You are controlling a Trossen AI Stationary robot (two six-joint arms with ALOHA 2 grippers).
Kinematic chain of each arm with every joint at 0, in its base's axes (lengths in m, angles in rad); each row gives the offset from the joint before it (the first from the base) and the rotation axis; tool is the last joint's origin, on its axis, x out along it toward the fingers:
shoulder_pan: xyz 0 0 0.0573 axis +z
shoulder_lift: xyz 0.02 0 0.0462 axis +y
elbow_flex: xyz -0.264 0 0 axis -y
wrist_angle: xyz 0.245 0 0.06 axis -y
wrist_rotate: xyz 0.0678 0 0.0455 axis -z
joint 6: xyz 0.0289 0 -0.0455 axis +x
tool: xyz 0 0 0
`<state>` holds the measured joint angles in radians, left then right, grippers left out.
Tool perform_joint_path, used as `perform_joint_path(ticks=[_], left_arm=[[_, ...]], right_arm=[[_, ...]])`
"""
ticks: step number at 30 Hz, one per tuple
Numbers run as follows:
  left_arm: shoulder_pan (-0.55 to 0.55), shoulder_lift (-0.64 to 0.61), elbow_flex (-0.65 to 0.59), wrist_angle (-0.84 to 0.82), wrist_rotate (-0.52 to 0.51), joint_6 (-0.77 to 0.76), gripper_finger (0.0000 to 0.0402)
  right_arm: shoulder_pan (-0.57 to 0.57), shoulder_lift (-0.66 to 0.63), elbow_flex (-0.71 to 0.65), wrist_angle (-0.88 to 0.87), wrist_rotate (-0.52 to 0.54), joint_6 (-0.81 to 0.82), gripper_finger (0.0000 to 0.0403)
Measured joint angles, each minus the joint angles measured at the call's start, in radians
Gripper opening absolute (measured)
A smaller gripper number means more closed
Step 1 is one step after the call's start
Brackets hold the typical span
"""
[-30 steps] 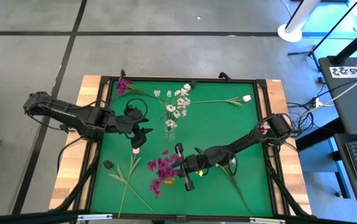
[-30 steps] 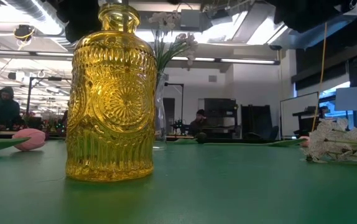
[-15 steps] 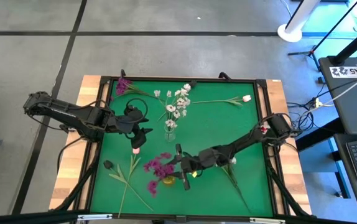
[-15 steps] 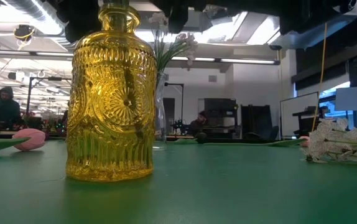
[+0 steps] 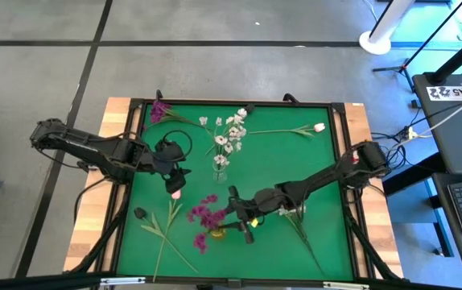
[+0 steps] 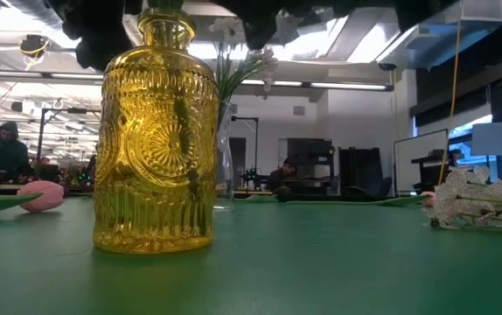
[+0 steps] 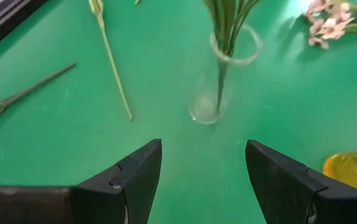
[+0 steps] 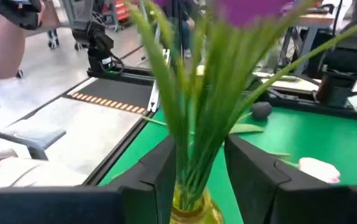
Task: Sort flowers into vase by color
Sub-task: Put the bottom black flower into the yellow vase
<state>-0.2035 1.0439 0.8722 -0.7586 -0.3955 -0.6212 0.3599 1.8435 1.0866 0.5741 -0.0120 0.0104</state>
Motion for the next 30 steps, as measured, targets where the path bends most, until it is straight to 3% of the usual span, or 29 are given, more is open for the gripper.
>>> perform_joint_path(ticks=[4, 10, 13, 18, 25, 30], left_arm=[[0.0, -0.016, 0.033, -0.102, 0.084, -0.03, 0.0227], [-0.029, -0.019, 0.18, -0.326, 0.214, -0.229, 0.0227], [-0.076, -0.019, 0.184, -0.362, 0.253, -0.325, 0.0227], [-0.195, 0.016, 0.151, -0.46, 0.411, -0.578, 0.0227], [-0.403, 0.086, 0.138, -0.443, 0.385, -0.756, 0.0227], [-0.549, 0.172, 0.138, -0.362, 0.332, -0.738, 0.0227]], right_arm=[[0.0, -0.071, 0.0, -0.136, -0.006, 0.0, 0.0137], [0.0, -0.163, 0.0, -0.347, -0.007, 0.012, 0.0137], [0.0, -0.201, 0.0, -0.44, -0.007, 0.011, 0.0137], [0.001, -0.279, 0.0, -0.58, 0.023, 0.012, 0.0136], [0.001, -0.354, 0.0, -0.691, 0.108, 0.011, 0.0136], [0.001, -0.362, 0.0, -0.699, 0.109, 0.011, 0.0136]])
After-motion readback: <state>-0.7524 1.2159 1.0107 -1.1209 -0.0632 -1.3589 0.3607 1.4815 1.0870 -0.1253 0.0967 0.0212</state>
